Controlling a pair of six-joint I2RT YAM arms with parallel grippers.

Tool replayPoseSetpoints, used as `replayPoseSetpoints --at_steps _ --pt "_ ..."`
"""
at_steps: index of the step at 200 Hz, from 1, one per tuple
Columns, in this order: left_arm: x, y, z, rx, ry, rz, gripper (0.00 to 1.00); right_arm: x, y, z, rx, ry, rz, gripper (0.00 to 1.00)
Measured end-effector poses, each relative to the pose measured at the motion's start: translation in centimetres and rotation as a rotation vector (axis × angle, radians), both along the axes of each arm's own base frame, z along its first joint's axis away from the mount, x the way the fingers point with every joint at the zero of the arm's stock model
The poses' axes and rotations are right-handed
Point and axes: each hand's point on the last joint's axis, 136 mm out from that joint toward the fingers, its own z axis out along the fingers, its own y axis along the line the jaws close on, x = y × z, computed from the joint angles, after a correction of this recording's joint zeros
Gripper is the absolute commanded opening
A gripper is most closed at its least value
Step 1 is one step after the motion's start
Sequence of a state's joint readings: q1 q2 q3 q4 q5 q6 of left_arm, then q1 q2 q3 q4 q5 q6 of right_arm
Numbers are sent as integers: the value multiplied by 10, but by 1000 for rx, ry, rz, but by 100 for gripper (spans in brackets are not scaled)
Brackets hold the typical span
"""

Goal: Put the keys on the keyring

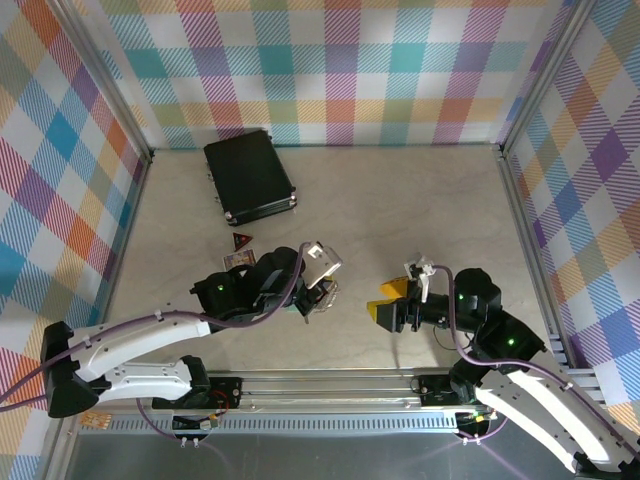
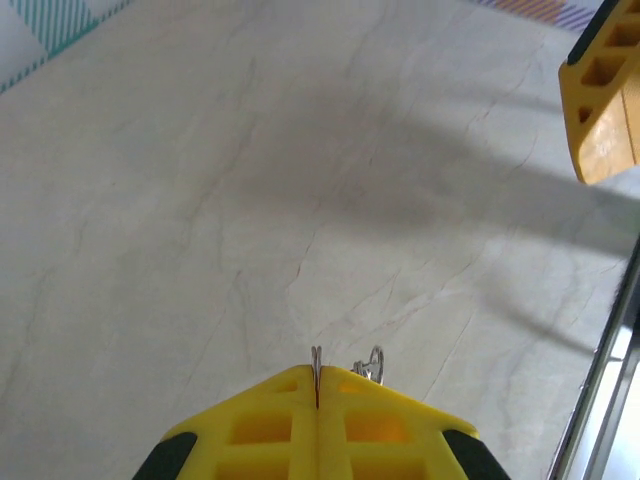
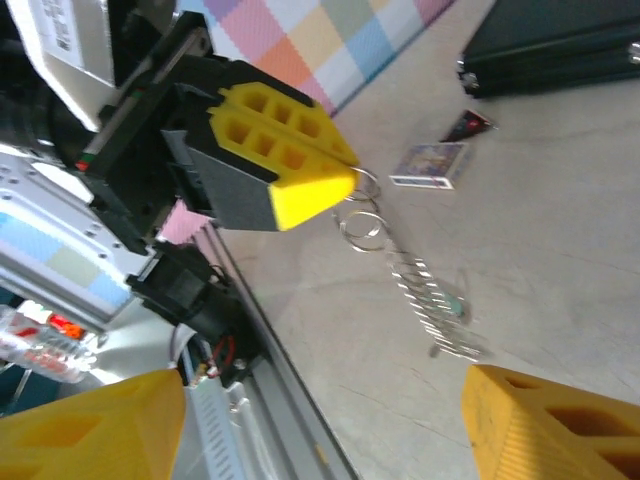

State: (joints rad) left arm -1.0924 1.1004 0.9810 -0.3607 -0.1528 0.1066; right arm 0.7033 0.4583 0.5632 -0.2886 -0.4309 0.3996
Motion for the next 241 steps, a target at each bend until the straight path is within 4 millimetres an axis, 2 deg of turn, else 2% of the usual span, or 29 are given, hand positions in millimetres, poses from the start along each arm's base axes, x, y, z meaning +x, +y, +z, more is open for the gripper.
replayPoseSetpoints --at_steps 18,40,77,97,130,157,181,241 --pt "-3 -3 8 -26 -16 -24 0 -6 1 12 29 -43 32 62" --pt "-5 -8 22 -80 -36 -52 0 -9 0 23 55 -82 44 61" --pt "-11 -14 44 -163 -63 -97 0 -8 2 28 62 -116 51 63" --pt "-13 -17 49 -179 -69 -116 0 -7 4 33 56 -137 57 68" --pt "-17 -19 56 -198 -72 -141 0 -6 7 42 44 -188 68 67" --pt "-19 -21 62 -221 -76 -158 0 -3 15 37 12 -206 83 64" --pt "-21 -23 67 -240 -80 -172 0 -1 27 24 -41 -207 106 62" --pt "-25 -25 69 -252 -76 -193 0 -9 57 9 -140 -270 169 50"
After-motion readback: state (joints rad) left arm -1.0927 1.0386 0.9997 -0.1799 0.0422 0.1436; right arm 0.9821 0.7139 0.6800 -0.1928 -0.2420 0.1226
